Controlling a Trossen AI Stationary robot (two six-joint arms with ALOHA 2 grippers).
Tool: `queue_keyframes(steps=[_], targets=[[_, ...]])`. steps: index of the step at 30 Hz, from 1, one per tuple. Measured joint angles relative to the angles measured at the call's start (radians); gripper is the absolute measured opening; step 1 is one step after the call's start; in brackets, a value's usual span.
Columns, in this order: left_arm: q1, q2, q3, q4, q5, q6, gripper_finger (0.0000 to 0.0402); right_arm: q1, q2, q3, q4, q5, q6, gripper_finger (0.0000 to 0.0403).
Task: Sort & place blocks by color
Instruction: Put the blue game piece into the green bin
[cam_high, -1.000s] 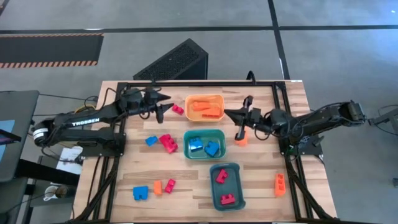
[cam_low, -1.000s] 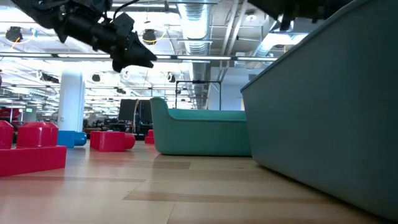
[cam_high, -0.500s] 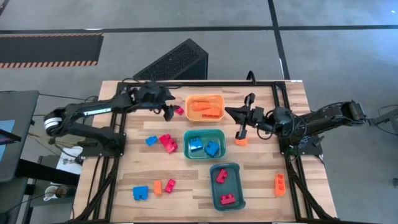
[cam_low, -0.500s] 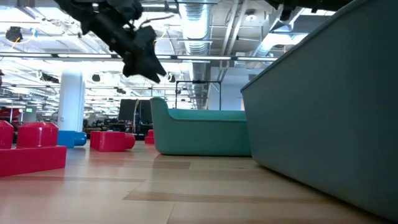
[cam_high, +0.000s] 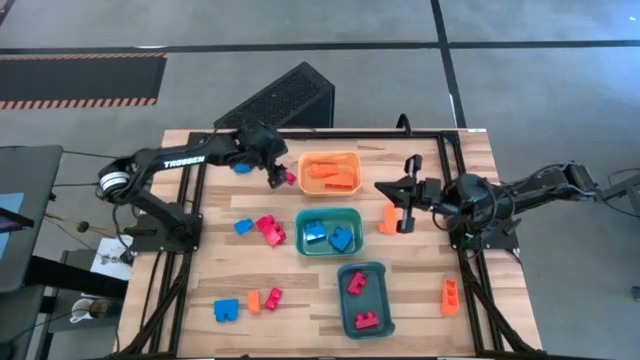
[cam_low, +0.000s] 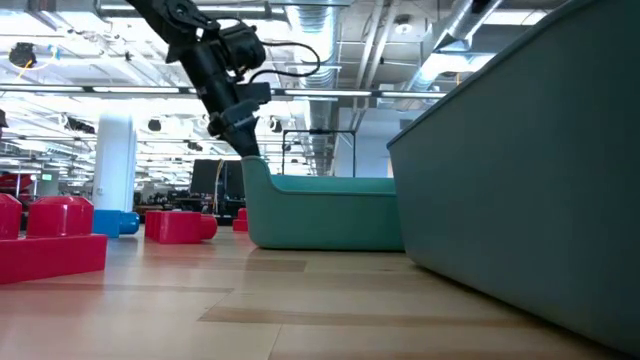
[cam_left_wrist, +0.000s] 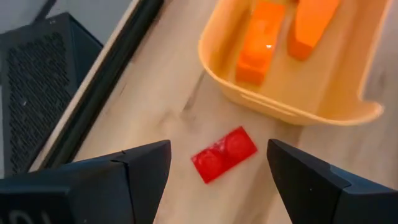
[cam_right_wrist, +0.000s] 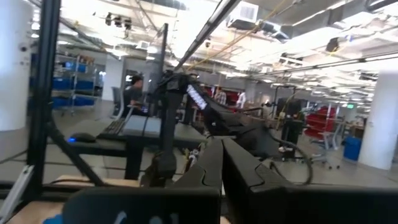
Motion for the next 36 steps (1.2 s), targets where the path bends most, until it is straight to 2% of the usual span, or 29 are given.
queue_keyframes(steps=[7,11,14,23,32,36], targets=[[0.088,0.002,-0.001,0.017,0.113,0.027,0.0252,0.04,-0.013,0.0,-0.039,0.001,0.0,0.0018],[0.098,0.002,-0.001,0.038,0.141,0.027,0.0253,0.042,-0.012,0.0,-0.038,0.002,0.001,0.0019],[0.097,0.002,-0.001,0.032,0.201,0.027,0.0264,0.041,-0.012,0.0,-0.035,0.004,0.001,0.0023],[0.097,0.001,-0.041,0.039,0.209,0.036,0.0305,0.011,-0.012,0.0,-0.029,0.003,0.001,0.0021],[0.097,0.0,-0.053,0.086,0.212,0.066,0.0307,-0.02,-0.012,0.0,-0.03,0.003,0.001,0.0024],[0.095,0.0,-0.053,0.069,0.287,0.063,0.0307,-0.021,-0.012,0.0,-0.039,0.003,0.001,0.0023]])
